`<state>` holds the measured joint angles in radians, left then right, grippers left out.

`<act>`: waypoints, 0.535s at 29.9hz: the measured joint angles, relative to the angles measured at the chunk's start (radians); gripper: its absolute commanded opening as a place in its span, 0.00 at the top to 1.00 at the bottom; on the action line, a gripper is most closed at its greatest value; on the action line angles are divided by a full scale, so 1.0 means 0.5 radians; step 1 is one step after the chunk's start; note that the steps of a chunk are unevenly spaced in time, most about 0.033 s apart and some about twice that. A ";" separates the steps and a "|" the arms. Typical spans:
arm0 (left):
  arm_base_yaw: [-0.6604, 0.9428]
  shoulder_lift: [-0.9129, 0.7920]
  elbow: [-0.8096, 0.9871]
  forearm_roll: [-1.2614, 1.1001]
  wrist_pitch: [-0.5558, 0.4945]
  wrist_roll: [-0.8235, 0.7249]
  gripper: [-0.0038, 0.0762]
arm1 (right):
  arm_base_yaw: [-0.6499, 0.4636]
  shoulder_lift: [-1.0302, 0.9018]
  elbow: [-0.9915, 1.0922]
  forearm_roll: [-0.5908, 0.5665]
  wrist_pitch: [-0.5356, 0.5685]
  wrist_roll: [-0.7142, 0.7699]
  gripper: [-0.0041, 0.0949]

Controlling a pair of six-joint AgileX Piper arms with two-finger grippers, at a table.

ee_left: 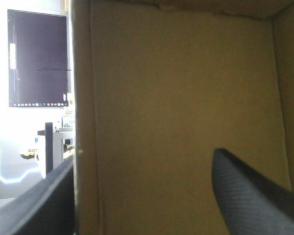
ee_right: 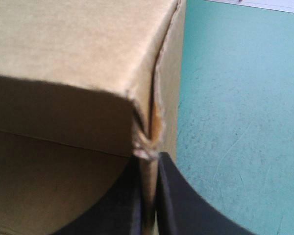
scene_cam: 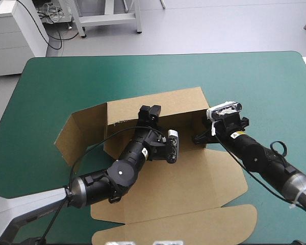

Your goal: Fold the box

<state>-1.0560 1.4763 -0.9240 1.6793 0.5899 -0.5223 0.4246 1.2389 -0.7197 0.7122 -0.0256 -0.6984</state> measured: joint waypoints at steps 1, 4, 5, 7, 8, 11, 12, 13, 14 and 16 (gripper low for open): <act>-0.027 0.000 0.000 0.000 0.019 0.000 0.31 | -0.010 0.039 -0.030 -0.003 0.009 0.000 0.98; -0.078 0.000 0.000 -0.001 0.064 0.000 0.31 | -0.075 0.152 -0.158 -0.005 0.101 0.000 0.98; -0.085 0.000 0.000 -0.002 0.069 0.000 0.31 | -0.115 0.196 -0.205 -0.005 0.146 0.000 0.98; -0.090 0.000 0.000 -0.004 0.073 0.000 0.31 | -0.205 0.279 -0.315 -0.007 0.251 0.000 0.98; -0.090 0.000 0.000 -0.004 0.078 0.000 0.31 | -0.250 0.316 -0.363 -0.012 0.299 0.000 0.98; -0.090 0.000 0.000 -0.006 0.084 0.000 0.31 | -0.365 0.429 -0.536 -0.055 0.475 0.021 0.98; -0.090 0.000 0.000 -0.006 0.084 0.000 0.31 | -0.396 0.467 -0.602 -0.078 0.539 0.042 0.98; -0.090 0.000 0.000 -0.006 0.085 0.000 0.31 | -0.421 0.503 -0.663 -0.114 0.601 0.074 0.98; -0.091 0.000 0.000 -0.006 0.085 0.000 0.31 | -0.435 0.531 -0.723 -0.155 0.654 0.101 0.98; -0.091 0.000 0.000 -0.006 0.085 0.000 0.31 | -0.453 0.592 -0.833 -0.248 0.738 0.188 0.98</act>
<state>-1.1016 1.4763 -0.9240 1.6763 0.6326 -0.5223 0.1983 1.5352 -1.1363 0.5884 0.3435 -0.6046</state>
